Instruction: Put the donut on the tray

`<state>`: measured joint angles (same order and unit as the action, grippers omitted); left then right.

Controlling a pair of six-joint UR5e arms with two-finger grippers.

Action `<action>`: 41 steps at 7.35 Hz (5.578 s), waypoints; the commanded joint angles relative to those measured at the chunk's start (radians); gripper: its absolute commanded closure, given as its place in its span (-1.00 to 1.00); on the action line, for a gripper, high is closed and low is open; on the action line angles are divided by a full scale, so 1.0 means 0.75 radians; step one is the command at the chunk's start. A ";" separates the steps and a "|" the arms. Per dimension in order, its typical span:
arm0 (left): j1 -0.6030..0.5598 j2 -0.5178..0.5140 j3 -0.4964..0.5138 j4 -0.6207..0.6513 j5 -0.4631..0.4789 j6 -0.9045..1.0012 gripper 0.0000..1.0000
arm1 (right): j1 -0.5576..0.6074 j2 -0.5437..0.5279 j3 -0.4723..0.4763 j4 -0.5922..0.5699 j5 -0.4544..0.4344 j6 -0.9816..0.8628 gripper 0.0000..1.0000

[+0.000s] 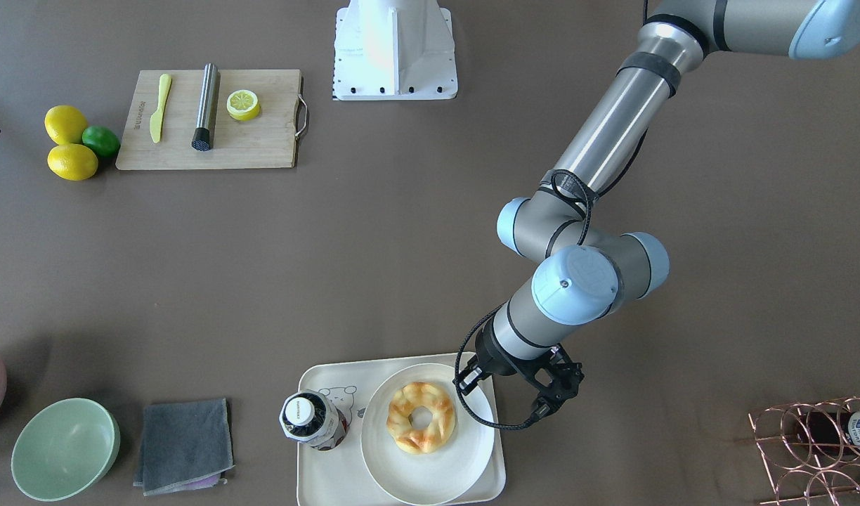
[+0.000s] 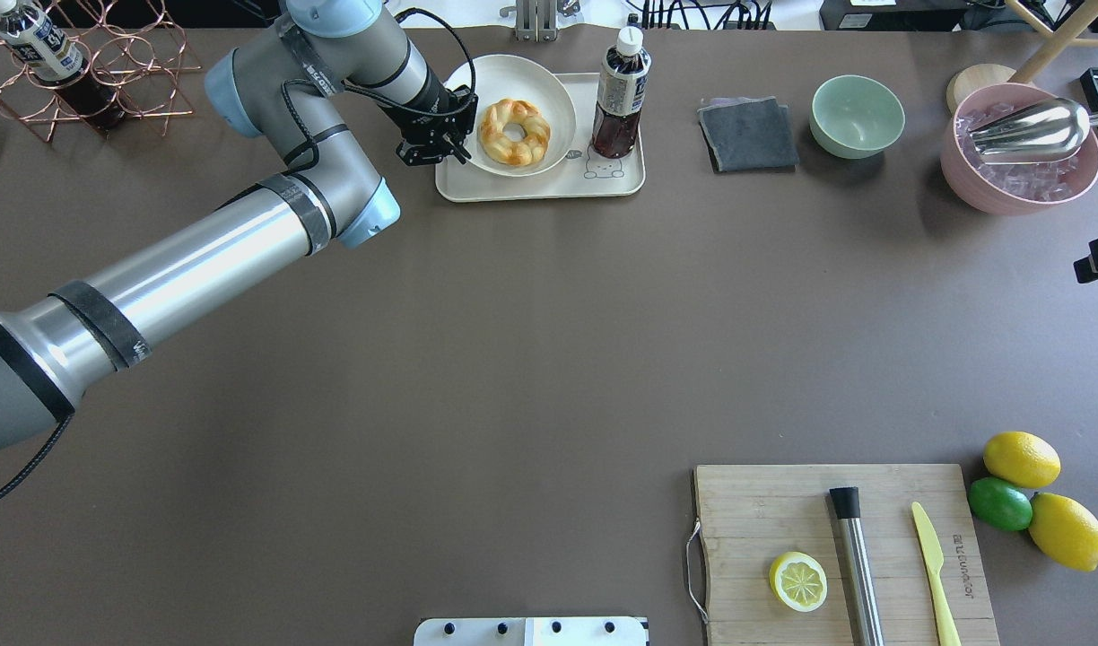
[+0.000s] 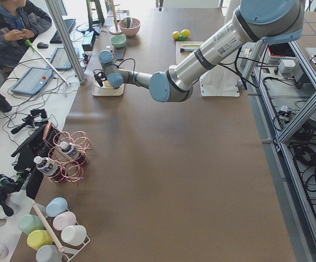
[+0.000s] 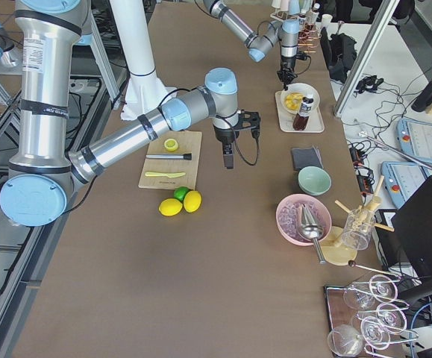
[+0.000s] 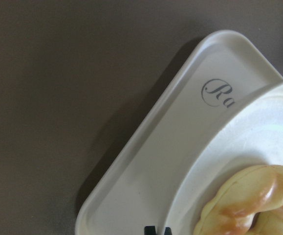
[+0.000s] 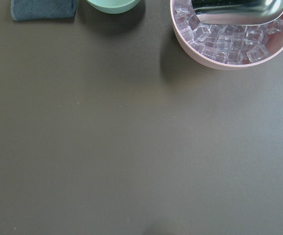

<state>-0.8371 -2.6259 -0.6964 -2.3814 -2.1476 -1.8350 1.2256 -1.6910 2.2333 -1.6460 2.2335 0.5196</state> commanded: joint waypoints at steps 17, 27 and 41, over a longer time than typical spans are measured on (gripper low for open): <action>-1.074 1.226 -1.528 1.271 -0.315 2.731 -0.93 | 0.415 -0.028 -0.294 -0.022 0.018 -0.663 -1.00; -1.058 1.591 -1.610 1.226 -0.112 2.862 -0.95 | 0.522 -0.116 -0.351 -0.016 0.004 -0.793 -1.00; -1.056 1.638 -1.624 1.130 -0.108 2.860 -0.94 | 0.522 -0.116 -0.358 -0.018 -0.004 -0.791 -1.00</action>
<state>-1.6298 -1.4078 -1.9204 -1.5294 -2.2314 0.3097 1.6168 -1.7786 1.9666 -1.6604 2.2313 -0.0751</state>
